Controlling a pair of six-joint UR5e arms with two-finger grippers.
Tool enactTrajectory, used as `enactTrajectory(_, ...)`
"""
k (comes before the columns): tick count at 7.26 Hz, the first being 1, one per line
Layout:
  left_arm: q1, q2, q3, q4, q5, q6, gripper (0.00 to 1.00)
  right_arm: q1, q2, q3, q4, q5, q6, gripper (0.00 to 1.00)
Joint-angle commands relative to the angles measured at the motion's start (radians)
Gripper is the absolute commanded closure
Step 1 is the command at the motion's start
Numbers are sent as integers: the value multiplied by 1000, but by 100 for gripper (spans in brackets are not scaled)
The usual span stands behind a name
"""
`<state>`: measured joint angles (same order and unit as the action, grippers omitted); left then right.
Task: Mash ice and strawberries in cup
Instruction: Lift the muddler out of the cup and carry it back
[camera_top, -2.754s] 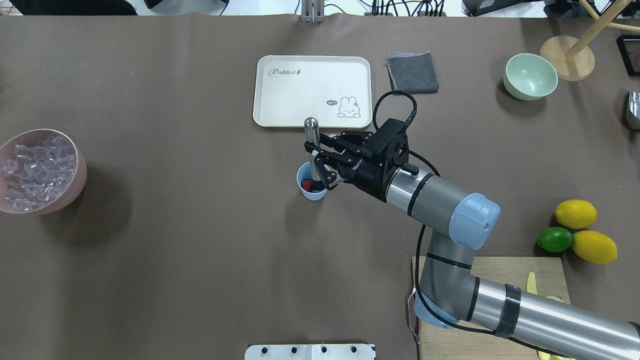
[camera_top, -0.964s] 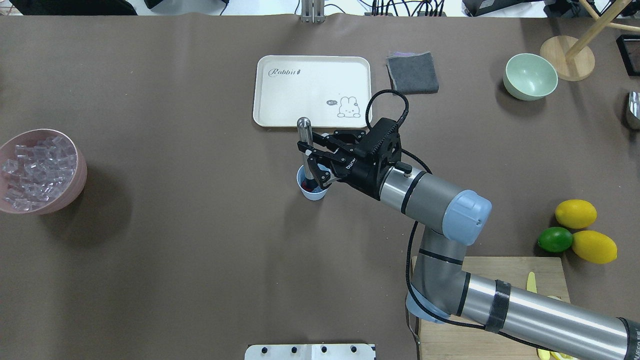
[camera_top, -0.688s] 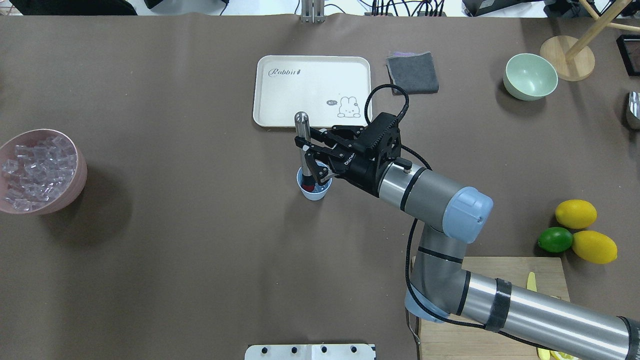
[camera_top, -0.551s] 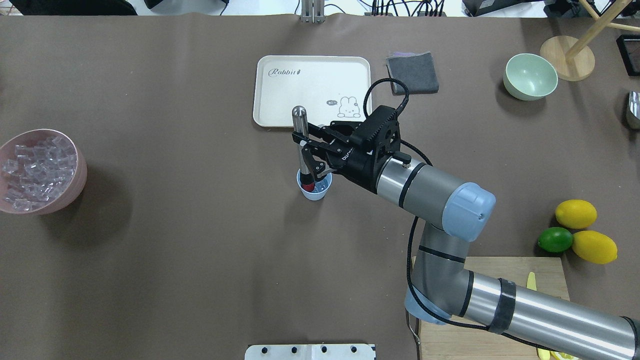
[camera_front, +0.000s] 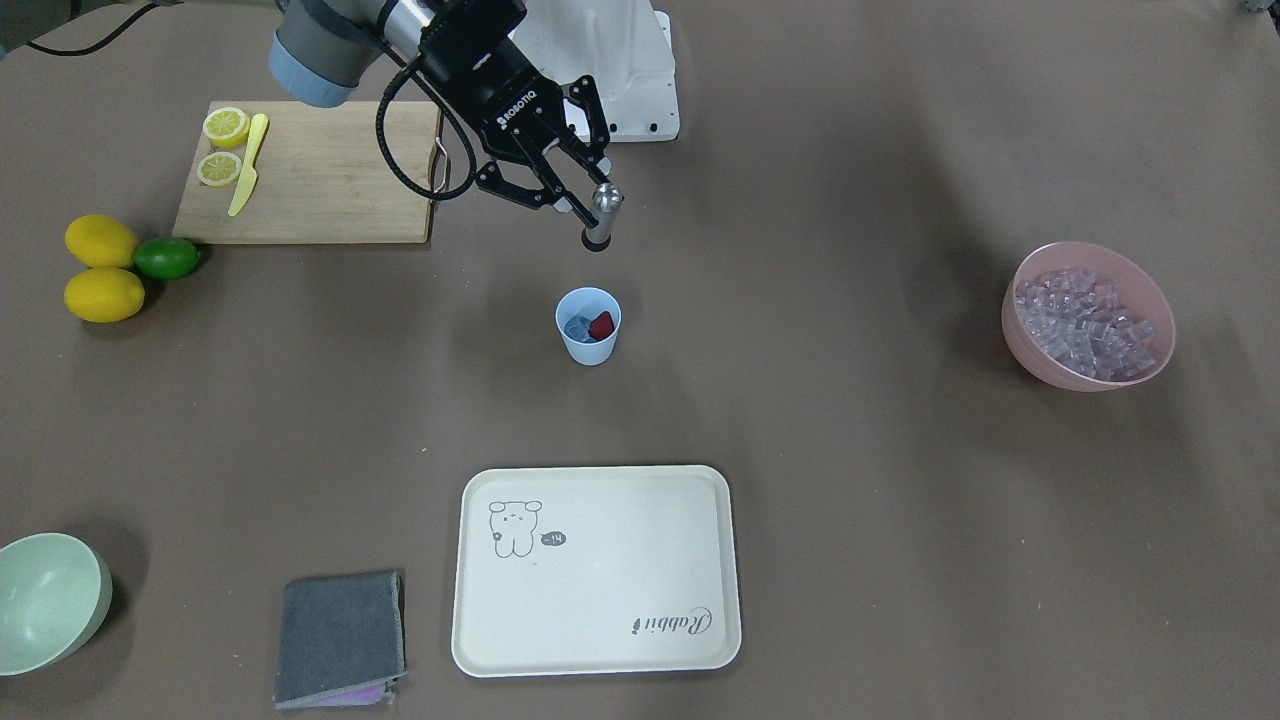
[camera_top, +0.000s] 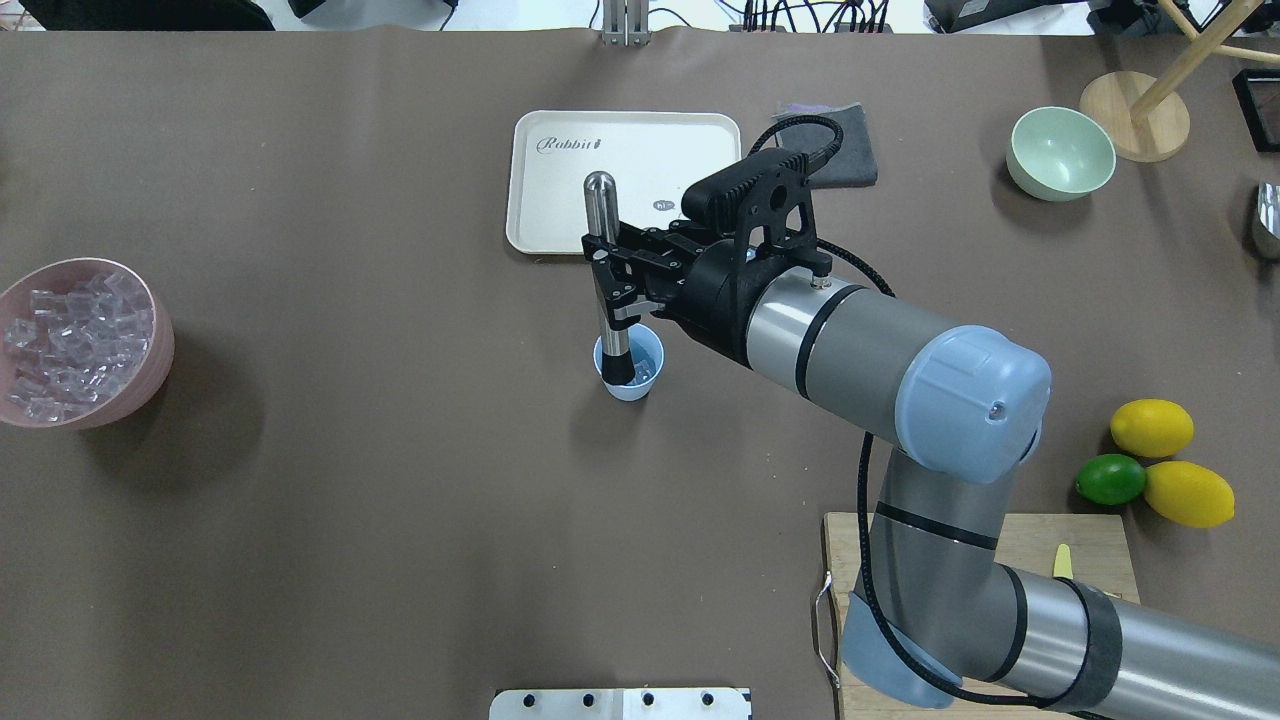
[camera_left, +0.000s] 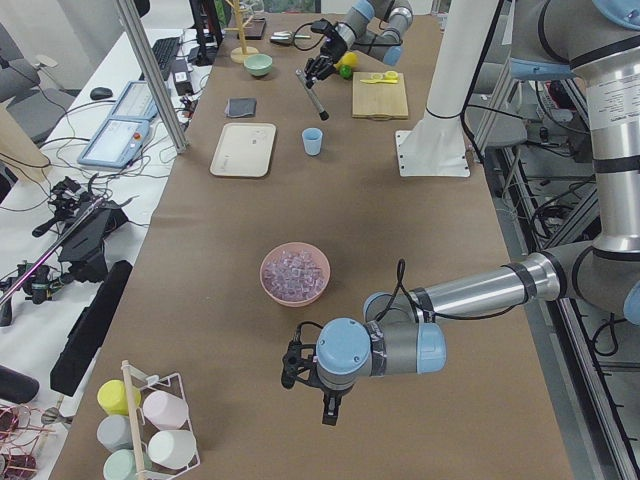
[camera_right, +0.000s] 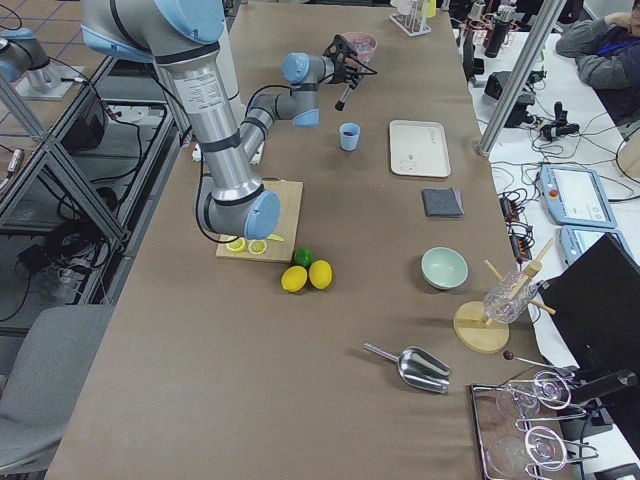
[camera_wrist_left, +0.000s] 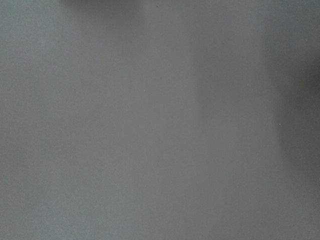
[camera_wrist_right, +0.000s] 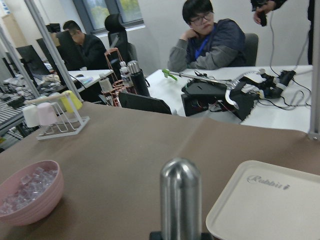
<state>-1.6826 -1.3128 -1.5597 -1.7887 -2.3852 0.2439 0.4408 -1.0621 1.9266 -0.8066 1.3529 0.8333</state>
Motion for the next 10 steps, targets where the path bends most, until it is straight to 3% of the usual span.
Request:
enactTrajectory(1, 3, 0, 13, 0, -2, 0, 1, 38, -1, 61, -317, 100, 189, 100)
enactTrajectory(5, 4, 0, 13, 0, -2, 0, 1, 272, -41, 60, -771, 680, 233, 100)
enactTrajectory(8, 4, 0, 13, -2, -2, 0, 1, 309, -171, 46, -812, 726, 186, 100)
enactTrajectory(10, 4, 0, 15, -2, -2, 0, 1, 399, -240, -1, -813, 819, 139, 100)
